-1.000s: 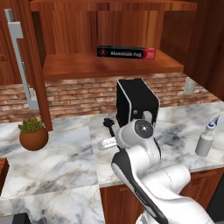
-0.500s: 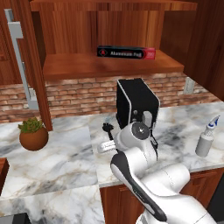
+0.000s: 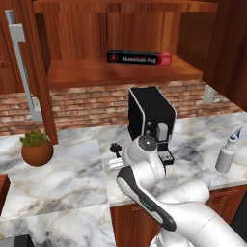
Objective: Pick the spray and dish brush from the cabinet and place them on the counter.
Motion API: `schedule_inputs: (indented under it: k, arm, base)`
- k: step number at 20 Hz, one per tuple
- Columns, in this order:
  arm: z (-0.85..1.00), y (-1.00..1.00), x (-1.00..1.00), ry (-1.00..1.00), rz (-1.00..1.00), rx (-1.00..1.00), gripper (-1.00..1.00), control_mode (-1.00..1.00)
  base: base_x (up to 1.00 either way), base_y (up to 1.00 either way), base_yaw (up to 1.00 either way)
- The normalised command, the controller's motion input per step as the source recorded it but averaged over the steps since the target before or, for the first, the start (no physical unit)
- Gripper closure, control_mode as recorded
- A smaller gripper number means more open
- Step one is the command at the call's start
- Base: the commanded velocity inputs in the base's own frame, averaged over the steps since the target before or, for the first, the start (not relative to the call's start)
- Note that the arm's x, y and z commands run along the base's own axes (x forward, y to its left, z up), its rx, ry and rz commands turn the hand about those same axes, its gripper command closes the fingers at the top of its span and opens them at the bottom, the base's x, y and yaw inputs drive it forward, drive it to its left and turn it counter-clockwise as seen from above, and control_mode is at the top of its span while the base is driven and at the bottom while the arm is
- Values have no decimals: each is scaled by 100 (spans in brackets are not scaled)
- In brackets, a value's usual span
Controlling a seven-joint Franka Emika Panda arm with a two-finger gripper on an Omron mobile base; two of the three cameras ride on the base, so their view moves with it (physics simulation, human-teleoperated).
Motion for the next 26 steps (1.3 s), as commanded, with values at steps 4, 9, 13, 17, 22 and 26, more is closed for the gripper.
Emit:
schedule_inputs:
  k: [4,9,13,17,22,26]
  arm:
    - [-43,16,19,11,0,0,100,-100]
    - [-50,17,19,11,0,-1,100,-100]
    - [-55,15,15,9,0,-2,100,-100]
    - [-54,14,14,8,0,-2,100,-100]
    - [-39,7,11,4,0,0,100,-100]
    - [-27,0,11,1,0,0,100,-100]
  base:
    - [0,0,0]
    - [0,0,0]
    - [0,0,0]
    - [0,0,0]
    - [0,0,0]
    - [0,0,0]
